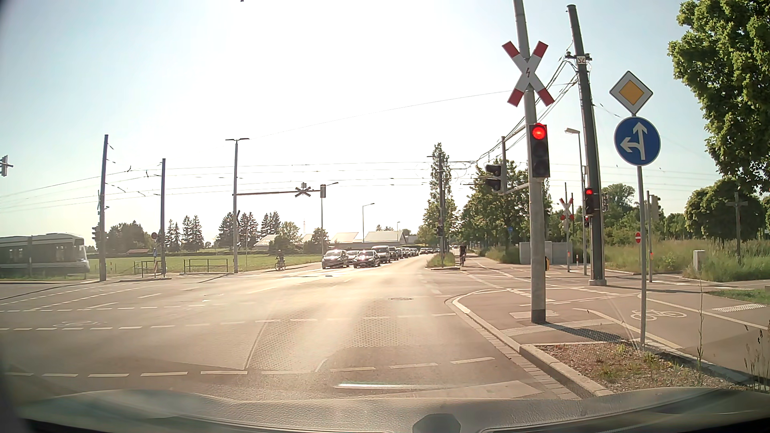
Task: Follow the waypoints while adhering to traffic rules and regulations
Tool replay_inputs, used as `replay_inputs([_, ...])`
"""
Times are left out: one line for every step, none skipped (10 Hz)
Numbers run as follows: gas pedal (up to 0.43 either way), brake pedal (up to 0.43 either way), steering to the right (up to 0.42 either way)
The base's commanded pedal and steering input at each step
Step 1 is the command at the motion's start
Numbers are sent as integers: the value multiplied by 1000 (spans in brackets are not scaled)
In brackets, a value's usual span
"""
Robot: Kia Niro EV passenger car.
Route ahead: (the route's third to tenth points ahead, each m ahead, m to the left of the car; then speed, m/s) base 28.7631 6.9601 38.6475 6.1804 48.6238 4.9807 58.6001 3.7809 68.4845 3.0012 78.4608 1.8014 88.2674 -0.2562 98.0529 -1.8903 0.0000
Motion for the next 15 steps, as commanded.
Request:
replay_inputs([0, 317, -14])
replay_inputs([0, 317, -15])
replay_inputs([0, 317, -15])
replay_inputs([0, 317, -15])
replay_inputs([0, 317, -15])
replay_inputs([0, 317, -15])
replay_inputs([0, 317, -15])
replay_inputs([0, 317, -15])
replay_inputs([0, 317, -16])
replay_inputs([0, 317, -16])
replay_inputs([0, 317, -16])
replay_inputs([0, 317, -16])
replay_inputs([0, 317, -16])
replay_inputs([0, 317, -16])
replay_inputs([0, 317, -16])
